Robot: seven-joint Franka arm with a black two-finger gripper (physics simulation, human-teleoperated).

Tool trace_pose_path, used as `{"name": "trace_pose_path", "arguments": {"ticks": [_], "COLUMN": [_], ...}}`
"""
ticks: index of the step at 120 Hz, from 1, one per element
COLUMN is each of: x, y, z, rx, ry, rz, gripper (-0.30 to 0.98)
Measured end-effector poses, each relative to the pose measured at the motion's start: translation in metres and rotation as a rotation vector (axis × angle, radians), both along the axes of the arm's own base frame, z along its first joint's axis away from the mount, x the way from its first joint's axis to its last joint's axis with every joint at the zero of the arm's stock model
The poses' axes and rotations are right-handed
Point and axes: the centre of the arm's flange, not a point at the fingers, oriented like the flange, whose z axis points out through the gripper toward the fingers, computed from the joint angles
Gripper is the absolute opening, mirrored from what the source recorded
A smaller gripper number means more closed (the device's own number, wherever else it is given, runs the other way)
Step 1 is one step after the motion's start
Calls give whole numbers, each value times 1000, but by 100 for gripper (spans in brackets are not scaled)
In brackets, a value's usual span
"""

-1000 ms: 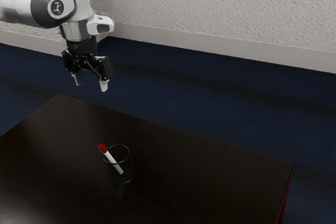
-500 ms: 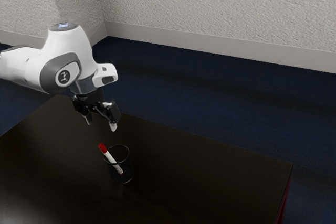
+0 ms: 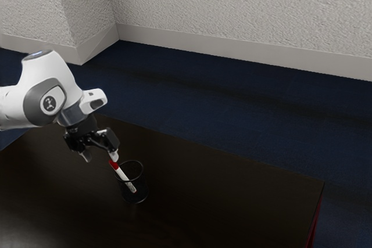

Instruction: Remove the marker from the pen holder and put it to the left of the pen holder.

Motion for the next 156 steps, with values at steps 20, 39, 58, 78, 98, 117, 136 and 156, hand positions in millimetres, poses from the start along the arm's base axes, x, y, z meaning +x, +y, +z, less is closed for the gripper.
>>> {"name": "trace_pose_path", "arguments": {"ticks": [20, 39, 58, 78, 98, 117, 136, 156], "x": [24, 38, 35, 35, 29, 28, 28, 40], "y": [3, 5, 1, 1, 0, -1, -4, -13], "z": [-21, -25, -29, -29, -37, -39, -29, 45], "rx": [10, 17, 18, 20, 19, 23, 29, 30], "ry": [-4, -18, -22, -31, -16, -12, -28, -93], "rz": [-25, -52, -81, -100, -117, -134, -148, -188], "gripper": [69, 69, 61, 31, 16, 3, -4, -7]}}
